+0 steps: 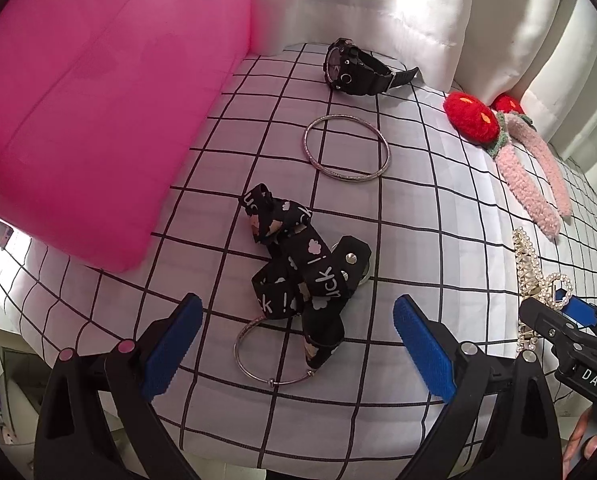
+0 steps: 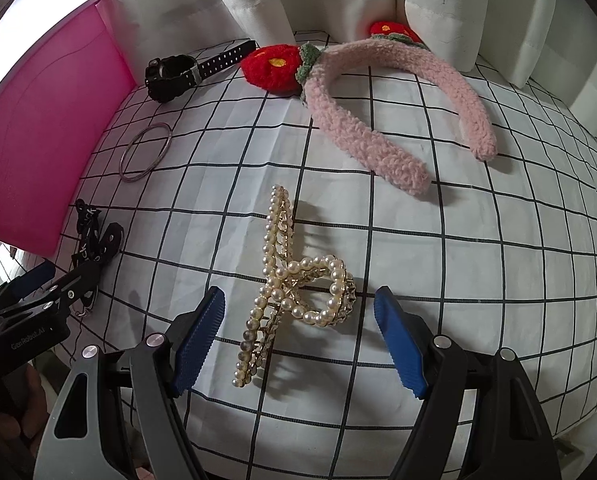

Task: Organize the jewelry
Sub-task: 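Grasp the black strap with the left gripper while the right gripper grasps the pearl clip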

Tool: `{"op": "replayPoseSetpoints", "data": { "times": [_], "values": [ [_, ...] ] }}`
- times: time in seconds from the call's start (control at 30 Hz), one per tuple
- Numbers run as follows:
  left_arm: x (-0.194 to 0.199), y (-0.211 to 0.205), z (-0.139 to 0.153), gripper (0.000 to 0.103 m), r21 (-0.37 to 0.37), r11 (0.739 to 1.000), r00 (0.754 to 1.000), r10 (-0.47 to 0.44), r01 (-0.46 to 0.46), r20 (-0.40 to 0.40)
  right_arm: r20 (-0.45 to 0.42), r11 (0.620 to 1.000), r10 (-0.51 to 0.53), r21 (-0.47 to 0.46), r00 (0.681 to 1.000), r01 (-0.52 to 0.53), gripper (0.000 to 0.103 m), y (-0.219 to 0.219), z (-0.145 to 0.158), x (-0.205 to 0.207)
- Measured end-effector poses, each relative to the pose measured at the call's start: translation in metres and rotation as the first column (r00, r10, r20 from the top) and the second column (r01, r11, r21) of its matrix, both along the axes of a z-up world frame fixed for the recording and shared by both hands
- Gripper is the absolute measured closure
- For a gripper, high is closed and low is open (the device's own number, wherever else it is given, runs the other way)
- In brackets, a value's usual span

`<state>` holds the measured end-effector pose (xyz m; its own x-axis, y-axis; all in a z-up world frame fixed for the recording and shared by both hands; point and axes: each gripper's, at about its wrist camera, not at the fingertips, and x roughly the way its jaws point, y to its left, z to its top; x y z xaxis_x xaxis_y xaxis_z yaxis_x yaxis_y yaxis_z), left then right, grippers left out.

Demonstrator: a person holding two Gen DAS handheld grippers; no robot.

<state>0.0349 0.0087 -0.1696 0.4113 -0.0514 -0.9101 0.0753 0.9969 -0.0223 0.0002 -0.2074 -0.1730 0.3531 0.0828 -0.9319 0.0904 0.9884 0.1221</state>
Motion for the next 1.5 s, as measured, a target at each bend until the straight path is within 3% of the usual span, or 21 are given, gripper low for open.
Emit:
{"op": "replayPoseSetpoints", "data": {
  "times": [0.7, 0.87, 1.2, 1.23, 1.3, 1.4, 1.5],
  "values": [
    [0.021, -0.014, -0.019, 0.009, 0.034, 0.999, 1.0, 0.002, -0.002, -0.002, 0.016, 0.995, 0.025, -0.093, 1.0, -0.024, 0.029, 0.004, -0.012, 0.012],
    [0.024, -0.016, -0.021, 0.008, 0.032, 0.999, 1.0, 0.005, -0.005, 0.018, 0.032, 0.989, 0.046, -0.141, 0.998, -0.042, 0.03, 0.011, -0.014, 0.012],
    [0.013, -0.016, -0.021, 0.008, 0.025, 1.0, 0.995, 0.005, -0.008, 0.1, 0.06, 0.989, 0.066, -0.139, 0.996, -0.057, 0.033, 0.011, -0.015, 0.008],
    [0.012, -0.017, -0.02, 0.011, 0.024, 1.0, 0.995, 0.002, -0.004, 0.102, 0.062, 0.988, 0.072, -0.138, 0.995, -0.063, 0.035, 0.012, -0.014, 0.007],
    [0.009, -0.019, -0.018, 0.02, 0.022, 1.0, 0.994, -0.013, 0.011, 0.109, 0.069, 0.988, 0.084, -0.139, 0.994, -0.074, 0.049, 0.013, -0.012, 0.005],
    [0.006, -0.018, -0.015, 0.036, 0.018, 1.0, 0.993, -0.017, 0.015, 0.113, 0.072, 0.988, 0.089, -0.135, 0.993, -0.078, 0.052, 0.014, -0.011, 0.005],
    [0.004, -0.017, -0.01, 0.07, 0.013, 1.0, 0.993, -0.022, 0.021, 0.118, 0.075, 0.99, 0.086, -0.117, 0.993, -0.077, 0.053, 0.012, -0.01, 0.004]
  ]
}}
